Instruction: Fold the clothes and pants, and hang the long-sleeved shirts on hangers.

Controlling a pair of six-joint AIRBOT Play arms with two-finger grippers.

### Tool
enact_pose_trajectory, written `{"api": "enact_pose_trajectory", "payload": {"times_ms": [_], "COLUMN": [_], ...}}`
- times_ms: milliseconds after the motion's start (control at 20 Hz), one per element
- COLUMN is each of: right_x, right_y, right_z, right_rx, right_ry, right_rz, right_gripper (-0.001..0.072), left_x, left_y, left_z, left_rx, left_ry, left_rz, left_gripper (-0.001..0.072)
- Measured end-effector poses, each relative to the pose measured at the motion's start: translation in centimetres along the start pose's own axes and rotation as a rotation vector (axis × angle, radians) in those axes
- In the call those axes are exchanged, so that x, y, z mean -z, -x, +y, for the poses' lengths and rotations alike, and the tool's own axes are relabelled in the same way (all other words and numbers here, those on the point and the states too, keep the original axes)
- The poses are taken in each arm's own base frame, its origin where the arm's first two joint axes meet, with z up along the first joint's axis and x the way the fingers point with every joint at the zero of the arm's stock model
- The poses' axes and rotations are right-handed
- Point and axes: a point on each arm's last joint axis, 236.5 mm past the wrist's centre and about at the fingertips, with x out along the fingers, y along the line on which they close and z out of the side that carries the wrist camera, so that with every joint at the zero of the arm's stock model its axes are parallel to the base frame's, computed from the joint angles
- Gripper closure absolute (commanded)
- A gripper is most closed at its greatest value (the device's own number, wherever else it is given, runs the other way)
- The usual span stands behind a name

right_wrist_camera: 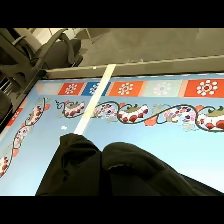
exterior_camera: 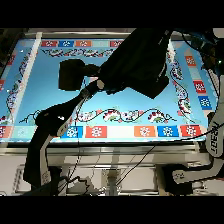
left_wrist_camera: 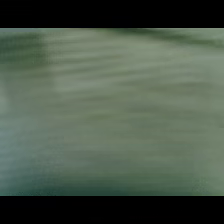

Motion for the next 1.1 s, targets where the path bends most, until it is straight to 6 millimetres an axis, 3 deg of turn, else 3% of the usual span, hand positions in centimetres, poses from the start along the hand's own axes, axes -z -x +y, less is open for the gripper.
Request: {"api": "enact_pose_trajectory", "payload": {"times_ms": [50, 100, 350, 500, 600, 700, 850, 1000, 1100], "right_x": [0.1, 0.4, 0.8, -0.4, -2.1, -4.0, -5.6, -6.0, -5.8], "right_y": [0.1, 0.2, 0.4, 0.8, 1.6, 2.9, 4.7, 5.4, 5.4], "right_z": [0.2, 0.3, -0.1, -2.5, -5.0, -7.7, -10.9, -11.9, -12.0], "right_rx": [-0.003, -0.005, 0.016, 0.105, 0.177, 0.244, 0.312, 0.334, 0.333], "right_ry": [0.004, 0.008, 0.047, 0.103, 0.127, 0.112, 0.082, 0.068, 0.059], "right_rz": [0.008, 0.017, 0.04, 0.001, -0.055, -0.118, -0.172, -0.185, -0.177], "right_gripper": [0.0686, 0.0686, 0.0686, 0.0687, 0.0687, 0.0686, 0.0687, 0.0687, 0.0687], "left_x": [-0.7, -1.3, -4.3, -6.9, -9.0, -11.9, -17.2, -20.7, -20.5], "left_y": [0.0, 0.0, 1.0, 3.8, 7.1, 11.9, 21.7, 31.7, 34.5], "left_z": [0.3, 0.6, 0.9, -0.9, -2.4, -3.7, -6.8, -10.2, -10.2], "left_rx": [-0.003, -0.002, 0.012, 0.03, 0.016, -0.026, -0.104, -0.16, -0.199], "left_ry": [0.005, 0.021, 0.056, -0.055, -0.206, -0.37, -0.595, -0.736, -0.758], "left_rz": [-0.016, -0.032, -0.089, -0.128, -0.153, -0.206, -0.373, -0.562, -0.567], "left_gripper": [0.0652, 0.0694, 0.0696, 0.0696, 0.0696, 0.0696, 0.0696, 0.0695, 0.0694]}}
